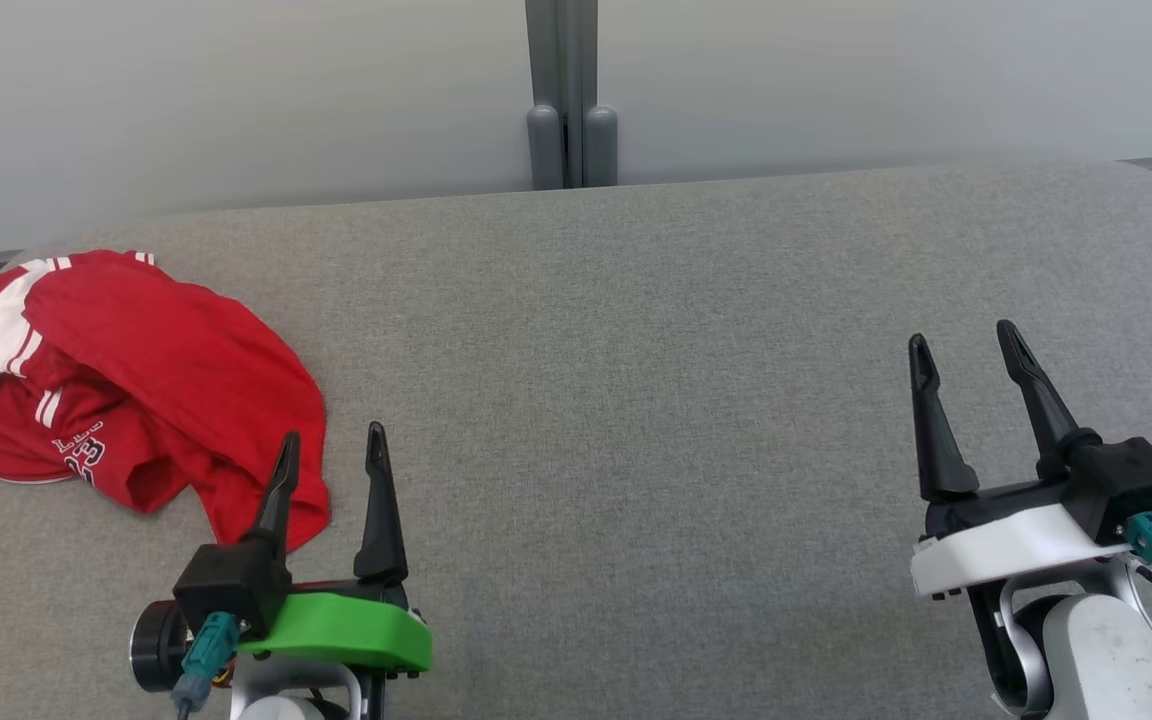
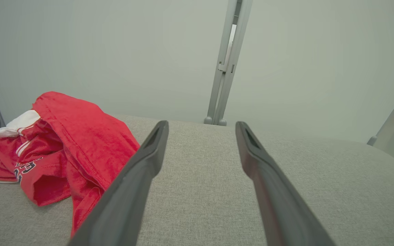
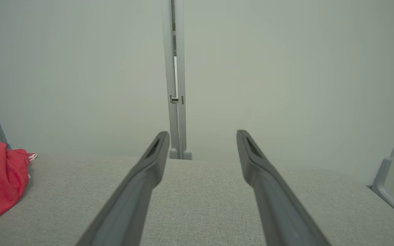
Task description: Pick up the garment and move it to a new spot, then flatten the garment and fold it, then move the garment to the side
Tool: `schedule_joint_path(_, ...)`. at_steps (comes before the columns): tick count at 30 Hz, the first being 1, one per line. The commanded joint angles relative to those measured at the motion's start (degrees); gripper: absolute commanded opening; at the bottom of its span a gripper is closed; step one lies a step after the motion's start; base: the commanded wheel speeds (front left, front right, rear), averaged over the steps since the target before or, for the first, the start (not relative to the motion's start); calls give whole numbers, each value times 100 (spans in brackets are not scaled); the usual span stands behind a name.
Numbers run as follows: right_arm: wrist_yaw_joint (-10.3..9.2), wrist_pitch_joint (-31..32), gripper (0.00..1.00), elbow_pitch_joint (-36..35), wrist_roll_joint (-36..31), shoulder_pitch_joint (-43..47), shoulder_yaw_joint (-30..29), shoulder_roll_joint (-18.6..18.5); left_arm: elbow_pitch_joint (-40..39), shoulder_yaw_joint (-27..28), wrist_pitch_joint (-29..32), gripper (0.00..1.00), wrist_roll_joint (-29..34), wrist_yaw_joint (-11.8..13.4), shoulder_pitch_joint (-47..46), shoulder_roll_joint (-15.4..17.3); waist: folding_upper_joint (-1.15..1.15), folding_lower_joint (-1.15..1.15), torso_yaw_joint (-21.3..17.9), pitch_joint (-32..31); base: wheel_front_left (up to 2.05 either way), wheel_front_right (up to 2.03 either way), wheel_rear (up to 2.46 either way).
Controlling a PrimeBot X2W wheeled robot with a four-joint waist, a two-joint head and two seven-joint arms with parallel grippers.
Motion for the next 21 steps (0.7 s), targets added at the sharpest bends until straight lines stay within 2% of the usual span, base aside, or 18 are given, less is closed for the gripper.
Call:
schedule_joint_path(1,1,-54,100,-85,-167,8,8,-30,-32,-41,-52,100,175,52,-27,50,0,0,-5,8,0,0,0)
schedule_joint_path(7,1,-135,100,-107,-485,12,41,-32,45,-180,-135,100,524,214,-52,110,0,0,-31,19,0,0,0)
schedule_joint_path(10,1,-169,100,-85,-228,20,3,-34,34,-203,-166,100,559,254,-46,88,0,0,-44,22,0,0,0)
schedule_joint_path(18,1,-256,100,-2,724,83,3,-34,2,35,-253,100,367,-52,103,-87,0,0,-42,8,0,0,0)
schedule_joint_path(21,2,-293,100,87,837,97,79,-32,17,142,-290,100,326,-218,151,-128,0,0,-39,-4,0,0,0)
